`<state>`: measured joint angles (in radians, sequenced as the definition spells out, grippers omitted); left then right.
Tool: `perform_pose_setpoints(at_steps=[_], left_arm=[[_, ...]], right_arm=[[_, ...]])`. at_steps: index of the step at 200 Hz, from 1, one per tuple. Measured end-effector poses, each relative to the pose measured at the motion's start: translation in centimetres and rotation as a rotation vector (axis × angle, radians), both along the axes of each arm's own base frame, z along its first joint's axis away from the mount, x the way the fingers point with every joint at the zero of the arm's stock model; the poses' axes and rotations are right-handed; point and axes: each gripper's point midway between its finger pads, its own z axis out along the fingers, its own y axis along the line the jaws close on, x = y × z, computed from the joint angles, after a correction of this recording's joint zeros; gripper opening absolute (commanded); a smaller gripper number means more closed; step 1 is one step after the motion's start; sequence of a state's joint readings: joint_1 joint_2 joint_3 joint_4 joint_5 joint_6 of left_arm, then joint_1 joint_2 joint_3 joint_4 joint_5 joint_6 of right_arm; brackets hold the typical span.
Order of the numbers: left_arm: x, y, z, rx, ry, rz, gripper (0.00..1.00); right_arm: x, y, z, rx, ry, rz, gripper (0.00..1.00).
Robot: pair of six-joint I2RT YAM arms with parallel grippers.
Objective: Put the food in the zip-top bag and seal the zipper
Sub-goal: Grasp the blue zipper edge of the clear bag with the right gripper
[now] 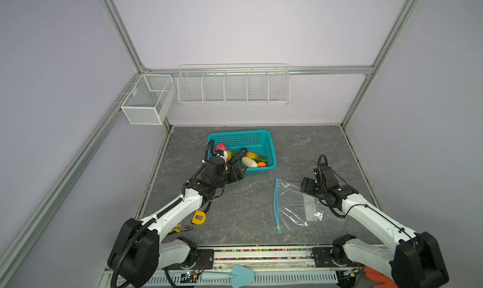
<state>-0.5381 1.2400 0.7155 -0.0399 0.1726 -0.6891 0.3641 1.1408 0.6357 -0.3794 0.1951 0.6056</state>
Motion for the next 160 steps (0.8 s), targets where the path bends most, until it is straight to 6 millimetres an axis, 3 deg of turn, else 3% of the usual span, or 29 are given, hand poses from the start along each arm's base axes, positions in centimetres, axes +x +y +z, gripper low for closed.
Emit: perform_pose_setpoints(at_steps=[84,119,142,160], left_arm=[[0.2,0.1,0.1,-0.006,-0.005,0.015,0.87],[-0.2,0.3,-0.8,-0.010,0.035,0.031,0.83],[-0.8,0.8,-1.6,0.006,0.083,0.043,0.82],[-1.4,1.3,-2.0,0.026,0.110,0.054,0.84]], right_arm=[[3.6,1.6,0.3,-0.035,-0.041,0.091,0.89],[4.7,3.0,2.2,-0.031,-0.067,0.141,0.95],[3.2,5.5,4.3,-0.074,-0.094,0.228,1.00],[0.6,7.6,5.6,-0.138,-0.098,0.309,0.95]])
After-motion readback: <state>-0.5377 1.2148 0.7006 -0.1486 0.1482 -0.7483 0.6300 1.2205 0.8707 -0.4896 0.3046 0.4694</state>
